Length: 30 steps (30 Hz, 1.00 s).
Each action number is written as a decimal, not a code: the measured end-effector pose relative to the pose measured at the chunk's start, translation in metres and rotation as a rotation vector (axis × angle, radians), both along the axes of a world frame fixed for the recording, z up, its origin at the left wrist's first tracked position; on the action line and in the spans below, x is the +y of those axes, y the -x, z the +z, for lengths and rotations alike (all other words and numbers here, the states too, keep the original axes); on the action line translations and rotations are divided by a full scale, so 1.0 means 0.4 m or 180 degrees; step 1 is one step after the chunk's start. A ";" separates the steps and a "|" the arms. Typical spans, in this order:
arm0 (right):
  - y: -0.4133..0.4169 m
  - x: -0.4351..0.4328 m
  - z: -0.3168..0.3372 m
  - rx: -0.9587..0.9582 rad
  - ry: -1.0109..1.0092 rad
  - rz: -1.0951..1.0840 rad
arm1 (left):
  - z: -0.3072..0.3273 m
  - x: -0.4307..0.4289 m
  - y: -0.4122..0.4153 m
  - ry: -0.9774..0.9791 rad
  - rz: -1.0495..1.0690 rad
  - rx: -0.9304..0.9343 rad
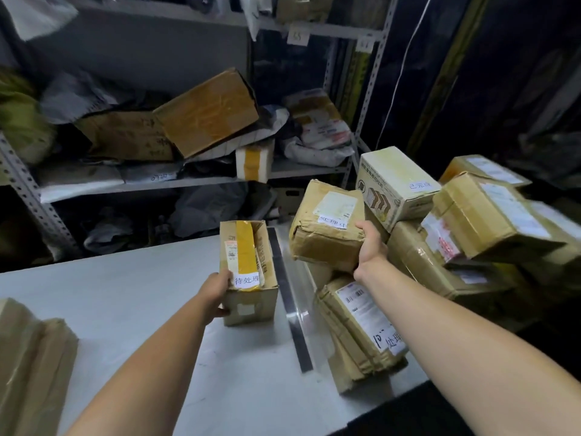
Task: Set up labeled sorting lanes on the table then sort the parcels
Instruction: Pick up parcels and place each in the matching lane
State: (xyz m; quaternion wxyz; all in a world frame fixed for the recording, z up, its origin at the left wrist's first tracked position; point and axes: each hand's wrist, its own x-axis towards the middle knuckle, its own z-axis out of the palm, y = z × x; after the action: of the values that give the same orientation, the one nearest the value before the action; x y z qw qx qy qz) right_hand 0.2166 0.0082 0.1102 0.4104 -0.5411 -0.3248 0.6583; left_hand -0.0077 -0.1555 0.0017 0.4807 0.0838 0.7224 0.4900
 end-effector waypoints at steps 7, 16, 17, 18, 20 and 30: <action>-0.054 0.019 0.047 0.0046 -0.0160 0.0162 | 0.031 0.060 -0.045 0.0655 0.0409 0.1493; -0.117 0.044 0.055 0.0231 -0.0114 0.0491 | 0.131 0.092 -0.233 0.0349 0.0597 0.2501; -0.124 0.047 0.052 0.0248 -0.0094 0.0526 | 0.131 0.099 -0.263 0.0062 0.0337 0.2275; -0.131 0.049 0.050 0.0274 -0.0072 0.0557 | 0.129 0.107 -0.290 -0.0131 0.0060 0.2054; -0.143 0.057 0.042 0.0394 -0.0076 0.0585 | 0.114 0.121 -0.342 -0.0160 -0.0409 0.1658; -0.196 0.116 -0.009 0.0504 -0.0025 0.0912 | 0.052 0.180 -0.516 0.0324 -0.0563 0.0413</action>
State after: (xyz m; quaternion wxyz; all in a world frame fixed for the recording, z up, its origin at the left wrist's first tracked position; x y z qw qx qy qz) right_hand 0.2950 0.0545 0.1068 0.3387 -0.4340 -0.3679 0.7494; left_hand 0.1987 -0.0836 0.0225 0.4780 0.1542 0.7657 0.4019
